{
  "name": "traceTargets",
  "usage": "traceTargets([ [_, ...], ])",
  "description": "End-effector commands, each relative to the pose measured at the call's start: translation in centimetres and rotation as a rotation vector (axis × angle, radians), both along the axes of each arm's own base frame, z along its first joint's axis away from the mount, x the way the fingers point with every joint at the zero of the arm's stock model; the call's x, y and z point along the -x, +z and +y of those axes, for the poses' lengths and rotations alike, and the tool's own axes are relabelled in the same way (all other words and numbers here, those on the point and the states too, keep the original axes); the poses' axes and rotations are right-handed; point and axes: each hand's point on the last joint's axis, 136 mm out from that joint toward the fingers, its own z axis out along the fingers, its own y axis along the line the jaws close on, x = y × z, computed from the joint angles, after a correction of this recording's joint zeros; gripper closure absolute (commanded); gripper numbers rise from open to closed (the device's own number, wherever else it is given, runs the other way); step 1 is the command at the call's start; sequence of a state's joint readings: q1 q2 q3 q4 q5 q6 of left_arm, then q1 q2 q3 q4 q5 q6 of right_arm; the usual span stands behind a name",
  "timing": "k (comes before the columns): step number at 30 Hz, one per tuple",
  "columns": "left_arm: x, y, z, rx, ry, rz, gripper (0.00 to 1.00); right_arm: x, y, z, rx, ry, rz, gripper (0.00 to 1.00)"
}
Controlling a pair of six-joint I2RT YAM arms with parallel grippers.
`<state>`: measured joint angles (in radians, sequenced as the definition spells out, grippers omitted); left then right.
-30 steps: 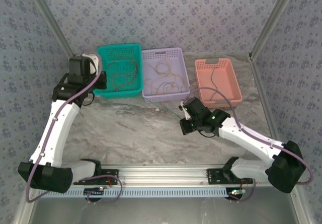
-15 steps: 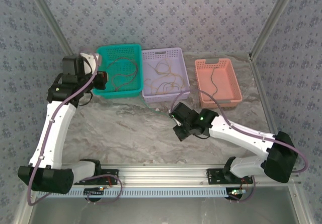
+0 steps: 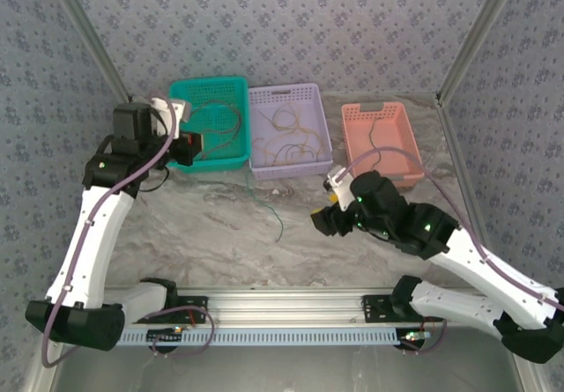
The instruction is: Untangle the cables
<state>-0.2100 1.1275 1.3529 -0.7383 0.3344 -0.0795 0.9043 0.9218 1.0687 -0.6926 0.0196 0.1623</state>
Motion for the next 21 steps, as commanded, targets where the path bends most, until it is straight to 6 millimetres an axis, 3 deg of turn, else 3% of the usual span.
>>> traceTargets([
  [1, 1.1, 1.1, -1.7, 0.043, -0.07, -0.02, 1.0, -2.2, 3.4, 4.5, -0.07, 0.119, -0.104, 0.34],
  [3, 1.5, 1.3, -2.4, 0.057, -0.093, -0.02, 1.0, -4.1, 4.9, 6.5, -0.087, 0.141, -0.144, 0.31],
  [7, 2.1, 1.8, -3.8, 0.086, -0.136, -0.025, 1.0, -6.8, 5.7, 10.4, -0.119, 0.196, -0.167, 0.29],
  [13, 2.4, 1.6, -5.3, 0.095, -0.181, -0.016, 1.0, -8.9, 4.0, 14.2, -0.152, 0.222, -0.089, 0.37],
  [14, 2.4, 1.4, -5.5, 0.092, -0.189, -0.011, 1.0, -9.1, 3.6, 14.6, -0.157, 0.219, -0.077, 0.42],
  [16, 2.5, 1.2, -5.9, 0.09, -0.209, -0.007, 1.0, -9.6, 3.0, 14.7, -0.159, 0.203, -0.059, 0.63],
  [18, 2.9, 0.9, -6.2, 0.084, -0.235, -0.004, 1.0, -10.2, 2.5, 13.9, -0.15, 0.176, -0.039, 0.98],
  [21, 3.9, 0.4, -6.6, 0.062, -0.288, -0.002, 1.0, -10.6, 2.5, 11.4, -0.119, 0.16, -0.044, 1.0],
])
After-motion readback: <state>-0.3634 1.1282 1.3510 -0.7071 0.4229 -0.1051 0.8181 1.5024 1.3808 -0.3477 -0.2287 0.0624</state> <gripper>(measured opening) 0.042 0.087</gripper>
